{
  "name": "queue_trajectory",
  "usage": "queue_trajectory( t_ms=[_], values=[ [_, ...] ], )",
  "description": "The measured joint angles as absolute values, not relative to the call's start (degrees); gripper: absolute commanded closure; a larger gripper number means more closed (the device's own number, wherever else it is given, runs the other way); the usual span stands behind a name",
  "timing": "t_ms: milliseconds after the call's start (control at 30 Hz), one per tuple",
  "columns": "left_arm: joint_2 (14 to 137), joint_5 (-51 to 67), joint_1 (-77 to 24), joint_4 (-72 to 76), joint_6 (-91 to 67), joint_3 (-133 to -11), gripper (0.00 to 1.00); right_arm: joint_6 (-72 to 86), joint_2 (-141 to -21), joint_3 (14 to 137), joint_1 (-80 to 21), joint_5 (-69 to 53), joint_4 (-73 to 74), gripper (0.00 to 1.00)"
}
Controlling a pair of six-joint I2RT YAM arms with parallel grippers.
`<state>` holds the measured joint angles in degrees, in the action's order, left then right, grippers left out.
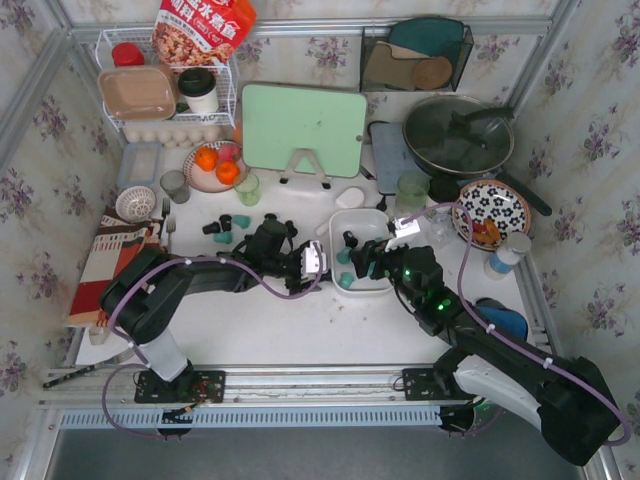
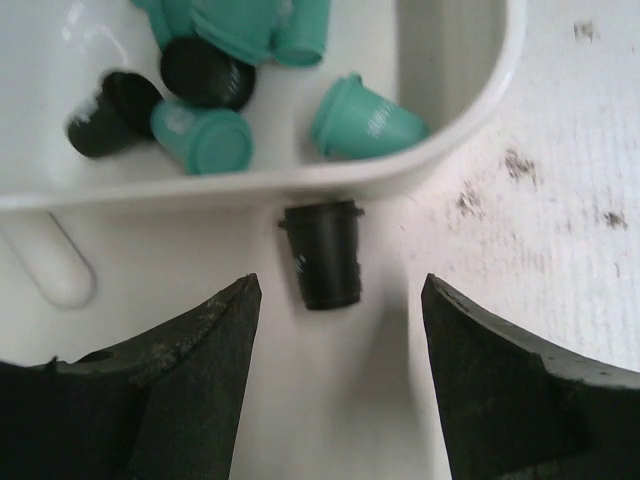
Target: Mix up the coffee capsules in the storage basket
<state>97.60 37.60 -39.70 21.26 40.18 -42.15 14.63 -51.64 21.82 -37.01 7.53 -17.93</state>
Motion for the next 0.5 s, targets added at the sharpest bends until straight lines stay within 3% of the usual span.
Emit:
queue_trajectory(
  t_ms=[500],
  values=[
    [103.7, 39.5, -39.4, 6.3, 40.4, -57.5, 0.42, 14.5, -50.4, 21.6, -37.0, 6.5, -19.0, 0.30]
  ],
)
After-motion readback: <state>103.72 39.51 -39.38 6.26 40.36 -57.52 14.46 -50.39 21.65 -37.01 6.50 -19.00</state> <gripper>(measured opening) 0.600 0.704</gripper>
